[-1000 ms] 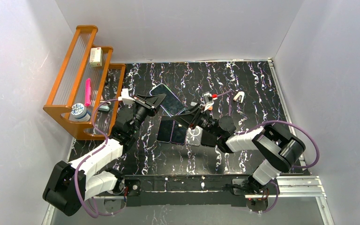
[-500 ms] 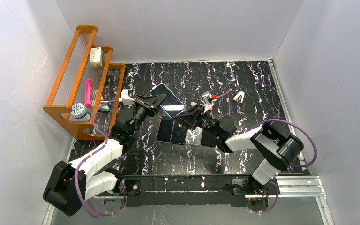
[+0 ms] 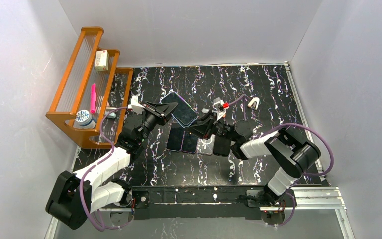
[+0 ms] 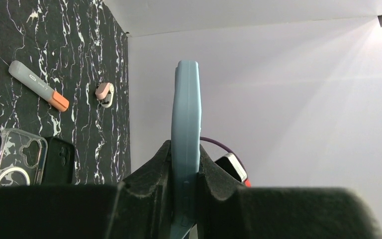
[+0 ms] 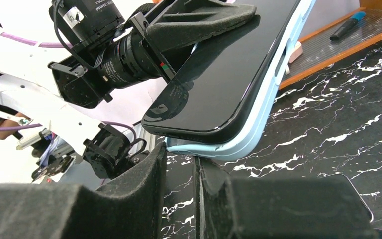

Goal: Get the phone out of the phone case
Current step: Remove the phone case from the phone.

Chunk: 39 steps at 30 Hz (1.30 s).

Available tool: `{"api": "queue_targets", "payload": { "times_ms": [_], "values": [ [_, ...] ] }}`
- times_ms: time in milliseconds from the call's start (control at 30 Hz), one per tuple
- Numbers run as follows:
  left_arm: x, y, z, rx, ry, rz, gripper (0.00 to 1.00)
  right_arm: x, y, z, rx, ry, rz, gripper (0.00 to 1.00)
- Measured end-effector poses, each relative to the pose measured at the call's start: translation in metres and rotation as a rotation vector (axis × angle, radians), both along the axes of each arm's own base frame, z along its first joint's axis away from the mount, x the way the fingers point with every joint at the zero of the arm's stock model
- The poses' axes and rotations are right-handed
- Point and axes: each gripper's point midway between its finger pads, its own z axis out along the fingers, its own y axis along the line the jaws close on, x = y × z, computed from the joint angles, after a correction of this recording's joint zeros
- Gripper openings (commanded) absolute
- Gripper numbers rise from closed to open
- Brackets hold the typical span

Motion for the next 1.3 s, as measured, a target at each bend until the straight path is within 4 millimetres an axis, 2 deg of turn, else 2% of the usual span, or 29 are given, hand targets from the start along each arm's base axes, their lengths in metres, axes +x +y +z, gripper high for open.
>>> {"api": "queue_targets", "payload": {
  "times_ms": [133, 333, 433, 533, 600, 867, 1000, 1300],
  "values": [
    [-0.001, -0.001, 0.0, 0.007, -0.005, -0.008, 0.0, 0.002, -0.003, 0.0, -0.003, -0.004, 0.0, 0.27],
    [-0.001, -0.003, 0.009, 0.039, -0.062, -0.019, 0.0, 0.005, -0.01, 0.014, 0.007, -0.022, -0.031, 0.53],
    [-0.003, -0.003, 0.01, 0.073, -0.094, -0.041, 0.0, 0.015, -0.025, 0.017, -0.014, -0.006, -0.105, 0.62],
    [-0.004, -0.003, 0.006, 0.125, -0.12, -0.057, 0.0, 0.026, -0.041, 0.017, -0.054, 0.033, -0.185, 0.66],
    [-0.003, -0.002, 0.002, 0.16, -0.128, -0.065, 0.0, 0.027, -0.049, 0.019, -0.074, 0.052, -0.215, 0.67],
    [-0.003, -0.001, -0.01, 0.249, -0.153, -0.093, 0.0, 0.007, -0.064, 0.023, -0.145, 0.128, -0.213, 0.64],
    [-0.005, -0.004, -0.013, 0.265, -0.163, -0.123, 0.0, 0.002, -0.062, 0.02, -0.155, 0.2, -0.187, 0.61],
    [-0.011, -0.011, 0.002, 0.257, -0.209, -0.173, 0.0, 0.0, -0.05, 0.023, -0.148, 0.31, -0.103, 0.58]
  ]
}}
